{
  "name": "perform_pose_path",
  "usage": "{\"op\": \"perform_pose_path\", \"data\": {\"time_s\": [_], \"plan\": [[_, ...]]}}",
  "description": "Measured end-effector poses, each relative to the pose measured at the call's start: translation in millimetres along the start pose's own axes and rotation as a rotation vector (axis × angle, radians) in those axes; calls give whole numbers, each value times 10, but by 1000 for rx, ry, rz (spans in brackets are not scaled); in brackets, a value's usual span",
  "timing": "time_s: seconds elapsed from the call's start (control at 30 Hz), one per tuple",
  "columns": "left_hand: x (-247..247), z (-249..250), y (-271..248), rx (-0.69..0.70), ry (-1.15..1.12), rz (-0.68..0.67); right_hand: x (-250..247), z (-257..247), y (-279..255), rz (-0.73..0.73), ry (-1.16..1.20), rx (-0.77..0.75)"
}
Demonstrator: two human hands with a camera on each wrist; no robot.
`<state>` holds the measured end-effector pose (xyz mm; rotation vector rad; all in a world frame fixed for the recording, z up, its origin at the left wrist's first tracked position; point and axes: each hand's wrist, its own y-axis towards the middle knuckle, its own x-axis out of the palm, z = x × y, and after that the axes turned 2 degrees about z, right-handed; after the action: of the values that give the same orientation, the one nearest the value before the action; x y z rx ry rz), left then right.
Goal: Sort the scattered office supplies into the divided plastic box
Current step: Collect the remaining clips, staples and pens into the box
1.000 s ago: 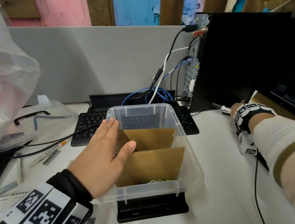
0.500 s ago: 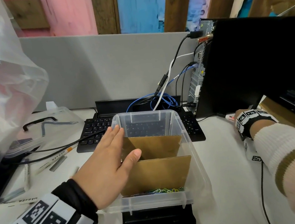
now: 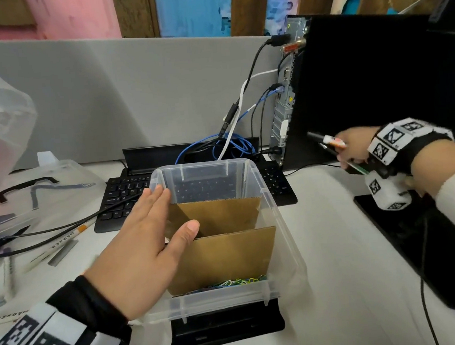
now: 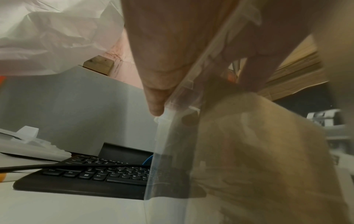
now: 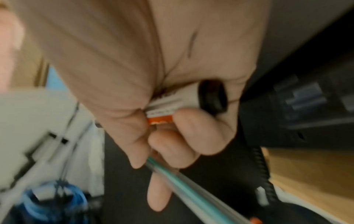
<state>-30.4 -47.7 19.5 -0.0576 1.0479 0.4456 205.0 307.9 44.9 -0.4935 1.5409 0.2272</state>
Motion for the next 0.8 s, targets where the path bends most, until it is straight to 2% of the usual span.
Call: {"op": "perform_pose_path", "data": {"time_s": [0.03, 0.13, 0.27, 0.43, 0.5, 0.57, 0.63, 0.8], "plan": [[-4, -2, 3, 1, -5, -3, -135, -19, -73, -3, 114, -1], [0, -9, 0, 15, -20, -2, -552, -65, -426, 134, 360, -61], [-5, -20, -3, 19, -21, -2, -944, -335, -898, 245, 505, -200], [-97, 25, 15, 39, 98, -58, -986, -766, -1366, 93, 756, -348], [-179, 104, 9, 118, 103, 19, -908, -942, -1517, 13, 763, -455], [-280, 223, -12, 188, -21, 127, -807, -1128, -1653, -75, 711, -553], [-345, 317, -19, 225, -267, 184, -710, -1306, -1760, -152, 640, -638], [-416, 459, -32, 152, -757, 173, -576, -1641, -1886, -251, 530, -741]]}}
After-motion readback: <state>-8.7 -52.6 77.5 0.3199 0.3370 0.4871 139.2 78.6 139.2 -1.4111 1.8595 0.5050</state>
